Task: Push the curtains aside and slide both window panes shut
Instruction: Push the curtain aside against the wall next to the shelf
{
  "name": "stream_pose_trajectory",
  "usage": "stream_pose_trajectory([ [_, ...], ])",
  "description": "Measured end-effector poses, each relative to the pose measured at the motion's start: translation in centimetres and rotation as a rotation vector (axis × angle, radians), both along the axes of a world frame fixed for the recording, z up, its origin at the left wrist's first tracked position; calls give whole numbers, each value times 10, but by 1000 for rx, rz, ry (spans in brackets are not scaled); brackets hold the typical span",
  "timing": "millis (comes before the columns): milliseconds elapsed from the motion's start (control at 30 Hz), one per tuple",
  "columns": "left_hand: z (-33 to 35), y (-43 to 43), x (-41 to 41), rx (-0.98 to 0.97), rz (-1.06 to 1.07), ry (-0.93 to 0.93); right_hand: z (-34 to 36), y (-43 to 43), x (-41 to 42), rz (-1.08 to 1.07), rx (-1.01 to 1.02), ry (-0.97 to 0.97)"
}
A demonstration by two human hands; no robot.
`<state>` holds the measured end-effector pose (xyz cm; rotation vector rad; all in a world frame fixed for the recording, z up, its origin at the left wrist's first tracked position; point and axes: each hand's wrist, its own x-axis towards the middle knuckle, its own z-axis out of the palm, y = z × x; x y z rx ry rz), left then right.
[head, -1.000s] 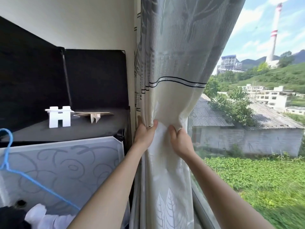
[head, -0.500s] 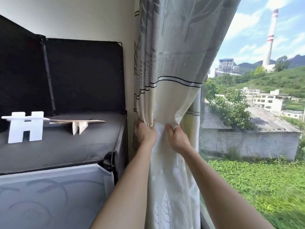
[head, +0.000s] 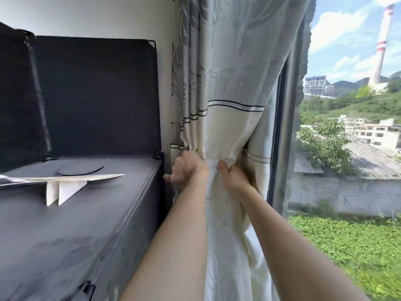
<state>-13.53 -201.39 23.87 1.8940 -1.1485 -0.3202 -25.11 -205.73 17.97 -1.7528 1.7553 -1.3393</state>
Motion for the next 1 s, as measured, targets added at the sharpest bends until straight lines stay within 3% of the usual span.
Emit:
stream_pose_trajectory([
  [533,8,-102,-3,57,43,-27,16,-89,8,-44,23,1],
  [767,-4,-94,-8,35,63,-26,20,-81,6,-1,96,35],
  [1000,-21,-35,-7,1,-38,76,4,-19,-1,-48,181,105],
])
